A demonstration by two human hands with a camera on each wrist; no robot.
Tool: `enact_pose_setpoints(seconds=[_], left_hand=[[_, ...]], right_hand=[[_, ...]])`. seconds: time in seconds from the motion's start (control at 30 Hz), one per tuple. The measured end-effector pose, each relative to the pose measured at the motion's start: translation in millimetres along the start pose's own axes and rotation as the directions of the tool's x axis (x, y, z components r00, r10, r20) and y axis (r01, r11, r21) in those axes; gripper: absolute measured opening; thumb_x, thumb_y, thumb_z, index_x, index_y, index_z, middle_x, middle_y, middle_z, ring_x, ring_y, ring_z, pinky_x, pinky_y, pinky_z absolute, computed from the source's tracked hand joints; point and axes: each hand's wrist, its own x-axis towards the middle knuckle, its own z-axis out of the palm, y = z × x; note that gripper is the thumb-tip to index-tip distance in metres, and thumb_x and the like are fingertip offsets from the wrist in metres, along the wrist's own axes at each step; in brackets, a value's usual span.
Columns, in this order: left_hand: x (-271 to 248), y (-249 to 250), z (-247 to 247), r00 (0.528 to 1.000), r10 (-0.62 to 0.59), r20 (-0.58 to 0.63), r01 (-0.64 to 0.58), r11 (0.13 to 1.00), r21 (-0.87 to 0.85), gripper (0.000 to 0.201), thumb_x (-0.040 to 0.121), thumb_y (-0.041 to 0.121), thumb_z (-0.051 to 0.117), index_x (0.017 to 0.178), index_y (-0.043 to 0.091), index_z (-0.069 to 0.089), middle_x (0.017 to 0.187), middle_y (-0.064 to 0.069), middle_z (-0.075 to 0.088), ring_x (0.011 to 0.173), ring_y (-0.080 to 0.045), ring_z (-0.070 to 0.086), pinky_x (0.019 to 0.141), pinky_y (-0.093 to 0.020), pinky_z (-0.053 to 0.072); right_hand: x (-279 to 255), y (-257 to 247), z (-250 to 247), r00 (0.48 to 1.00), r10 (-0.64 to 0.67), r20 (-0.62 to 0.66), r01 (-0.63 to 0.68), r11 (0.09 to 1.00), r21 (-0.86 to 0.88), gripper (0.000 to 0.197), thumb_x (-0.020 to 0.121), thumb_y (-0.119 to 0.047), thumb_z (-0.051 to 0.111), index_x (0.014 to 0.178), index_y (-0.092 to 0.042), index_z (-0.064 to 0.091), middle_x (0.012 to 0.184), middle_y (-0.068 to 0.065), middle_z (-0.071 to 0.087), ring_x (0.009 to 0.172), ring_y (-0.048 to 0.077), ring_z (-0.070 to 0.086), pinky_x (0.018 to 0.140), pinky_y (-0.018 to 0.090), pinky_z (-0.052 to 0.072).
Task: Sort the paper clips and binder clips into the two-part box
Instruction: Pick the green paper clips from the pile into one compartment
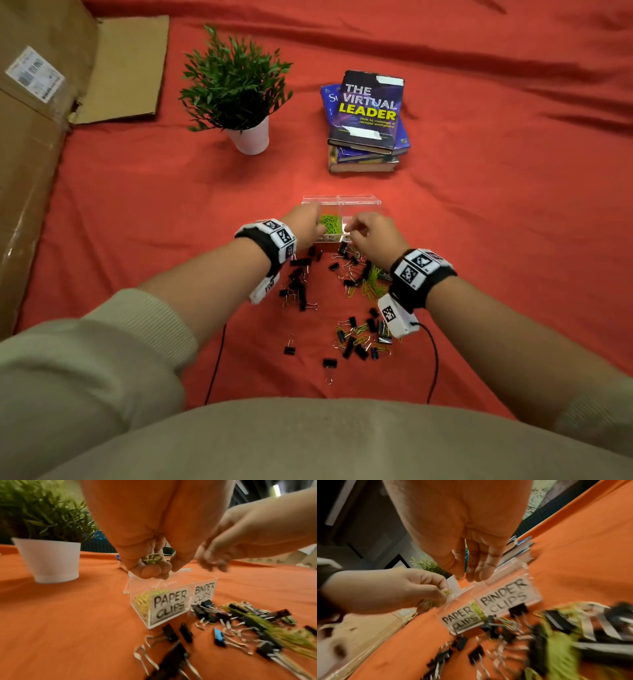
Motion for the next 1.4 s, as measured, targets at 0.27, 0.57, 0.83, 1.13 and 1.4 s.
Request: enact_pose_setpoints(seconds=[0.27, 0.57, 0.83, 1.13, 1.4], left_hand=[[19, 9, 10, 0.997, 0.057, -0.051, -0.045, 0.975, 0.216, 0.025, 0.090, 0.016, 0.054, 0.113, 0.008, 0.053, 0.114, -0.011, 0.060, 0.103, -0.028, 0.055, 0.083, -0.040, 0.051], [-40, 29, 97, 0.981, 0.185, -0.065, -0.166, 0.959, 0.230, 0.028, 0.089, 0.028, 0.056, 0.112, 0.012, 0.056, 0.116, -0.005, 0.055, 0.112, -0.023, 0.046, 0.096, -0.035, 0.041], [-44, 14, 108, 0.994, 0.110, 0.008, -0.109, 0.976, 0.186, 0.026, 0.089, 0.014, 0.055, 0.113, 0.005, 0.052, 0.118, -0.013, 0.051, 0.116, -0.030, 0.046, 0.096, -0.042, 0.044], [-53, 10, 109, 0.992, 0.105, -0.072, -0.083, 0.963, 0.256, 0.024, 0.091, 0.019, 0.053, 0.110, 0.005, 0.055, 0.116, -0.011, 0.050, 0.110, -0.029, 0.046, 0.093, -0.038, 0.044], [-50, 12, 120, 0.996, 0.087, -0.023, -0.076, 0.946, 0.315, 0.023, 0.089, 0.009, 0.054, 0.111, 0.003, 0.056, 0.118, -0.012, 0.052, 0.112, -0.028, 0.046, 0.097, -0.036, 0.041]], right_hand=[[-59, 53, 15, 0.965, 0.087, 0.249, -0.017, 0.963, -0.270, 0.021, 0.085, -0.012, 0.056, 0.103, -0.018, 0.063, 0.102, 0.002, 0.057, 0.091, 0.018, 0.057, 0.081, 0.033, 0.052], [-64, 49, 42, 0.989, 0.119, 0.092, -0.074, 0.919, -0.388, 0.030, 0.086, -0.029, 0.062, 0.105, -0.006, 0.058, 0.110, 0.010, 0.056, 0.109, 0.026, 0.051, 0.090, 0.036, 0.045], [-69, 49, 41, 0.956, 0.202, 0.214, -0.132, 0.944, -0.302, 0.012, 0.089, -0.015, 0.052, 0.081, -0.009, 0.059, 0.089, 0.011, 0.062, 0.084, 0.026, 0.060, 0.072, 0.032, 0.046], [-69, 61, -3, 0.896, 0.357, 0.264, -0.417, 0.882, 0.221, 0.018, 0.095, -0.012, 0.048, 0.083, -0.013, 0.063, 0.077, 0.003, 0.063, 0.067, 0.014, 0.058, 0.070, 0.032, 0.055], [-72, 52, 21, 0.932, 0.245, 0.267, -0.122, 0.906, -0.406, 0.018, 0.089, -0.026, 0.056, 0.080, -0.009, 0.056, 0.089, 0.012, 0.057, 0.083, 0.025, 0.060, 0.072, 0.033, 0.053]])
